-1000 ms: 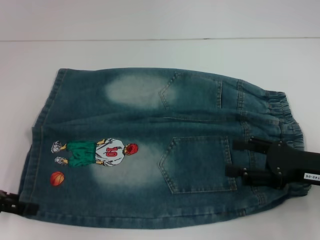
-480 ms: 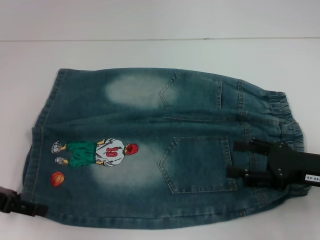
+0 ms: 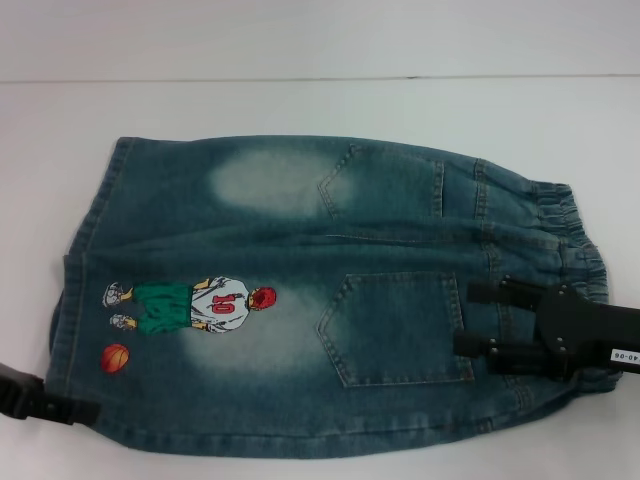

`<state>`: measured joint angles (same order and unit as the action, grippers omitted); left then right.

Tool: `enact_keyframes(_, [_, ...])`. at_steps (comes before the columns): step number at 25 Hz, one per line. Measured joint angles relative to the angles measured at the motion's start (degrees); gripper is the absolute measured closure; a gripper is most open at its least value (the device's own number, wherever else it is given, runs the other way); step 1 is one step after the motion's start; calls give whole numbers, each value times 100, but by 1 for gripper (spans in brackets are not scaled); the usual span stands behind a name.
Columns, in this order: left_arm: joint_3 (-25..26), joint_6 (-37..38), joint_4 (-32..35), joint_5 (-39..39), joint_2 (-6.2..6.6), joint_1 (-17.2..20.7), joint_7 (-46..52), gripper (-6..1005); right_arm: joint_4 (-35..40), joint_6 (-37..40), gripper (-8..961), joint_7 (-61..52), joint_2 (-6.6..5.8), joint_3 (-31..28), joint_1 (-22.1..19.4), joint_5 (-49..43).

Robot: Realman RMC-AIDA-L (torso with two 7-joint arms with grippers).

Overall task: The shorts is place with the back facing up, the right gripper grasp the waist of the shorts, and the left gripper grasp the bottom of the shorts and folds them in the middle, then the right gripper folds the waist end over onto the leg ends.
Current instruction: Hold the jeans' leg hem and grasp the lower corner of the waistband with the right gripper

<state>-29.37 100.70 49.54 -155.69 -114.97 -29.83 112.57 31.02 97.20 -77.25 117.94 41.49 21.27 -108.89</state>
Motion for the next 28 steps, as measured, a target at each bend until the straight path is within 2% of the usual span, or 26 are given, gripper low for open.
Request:
enact_keyframes(2, [20, 3, 0, 5, 1, -27, 16, 371, 0, 0, 27, 0, 0, -1, 0, 0])
enact_keyframes(14, [27, 266, -136, 118, 43, -138, 34, 616, 6, 95, 29, 75, 0, -72, -13, 9])
enact_keyframes(19, [43, 253, -205, 129, 50, -174, 20, 846, -5, 57, 30, 78, 1, -141, -64, 4])
enact_keyframes(28, [60, 271, -226, 175, 55, -199, 38, 905, -47, 147, 33, 222, 17, -690, -634, 7])
